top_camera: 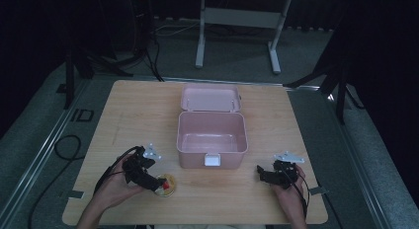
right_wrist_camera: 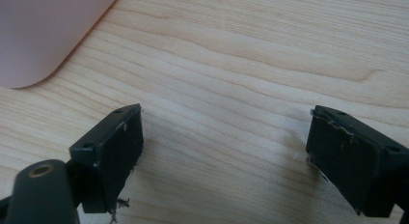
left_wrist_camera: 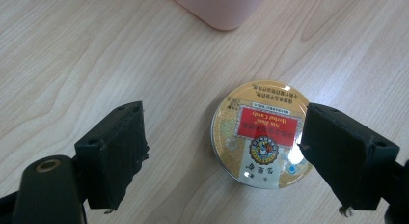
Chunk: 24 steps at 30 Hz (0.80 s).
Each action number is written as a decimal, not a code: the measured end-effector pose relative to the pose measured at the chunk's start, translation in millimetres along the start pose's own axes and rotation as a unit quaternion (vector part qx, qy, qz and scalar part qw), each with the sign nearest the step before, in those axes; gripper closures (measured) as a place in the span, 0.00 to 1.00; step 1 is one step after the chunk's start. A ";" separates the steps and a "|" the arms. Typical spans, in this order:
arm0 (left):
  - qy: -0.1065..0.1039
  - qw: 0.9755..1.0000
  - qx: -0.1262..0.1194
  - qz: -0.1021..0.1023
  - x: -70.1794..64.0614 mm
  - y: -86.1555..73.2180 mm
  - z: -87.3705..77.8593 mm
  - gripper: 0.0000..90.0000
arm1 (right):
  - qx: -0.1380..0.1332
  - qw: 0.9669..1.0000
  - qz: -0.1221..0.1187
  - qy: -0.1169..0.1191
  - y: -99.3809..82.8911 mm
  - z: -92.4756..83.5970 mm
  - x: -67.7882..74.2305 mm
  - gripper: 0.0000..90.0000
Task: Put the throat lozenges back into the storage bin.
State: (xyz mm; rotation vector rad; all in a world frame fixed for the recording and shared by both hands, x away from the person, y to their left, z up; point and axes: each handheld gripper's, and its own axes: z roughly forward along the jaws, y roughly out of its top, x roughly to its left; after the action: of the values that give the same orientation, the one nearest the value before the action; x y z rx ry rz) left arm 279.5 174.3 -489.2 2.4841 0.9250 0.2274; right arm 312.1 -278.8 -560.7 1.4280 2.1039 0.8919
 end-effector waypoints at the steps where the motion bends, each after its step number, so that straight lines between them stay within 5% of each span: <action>1: -0.001 1.000 0.003 0.001 -0.9 0.1 1.1 0.19 | 0.000 1.000 0.000 0.000 0.0 0.0 0.0 0.14; 24: -0.022 0.999 0.031 0.024 -11.7 1.6 15.0 0.19 | 0.000 1.000 0.000 0.000 0.0 0.0 0.0 0.14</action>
State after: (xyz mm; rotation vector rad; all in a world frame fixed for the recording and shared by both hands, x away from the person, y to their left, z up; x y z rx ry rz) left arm 276.2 160.0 -501.4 2.5598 0.8678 0.1616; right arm 312.1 -278.8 -560.7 1.4278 2.1037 0.8920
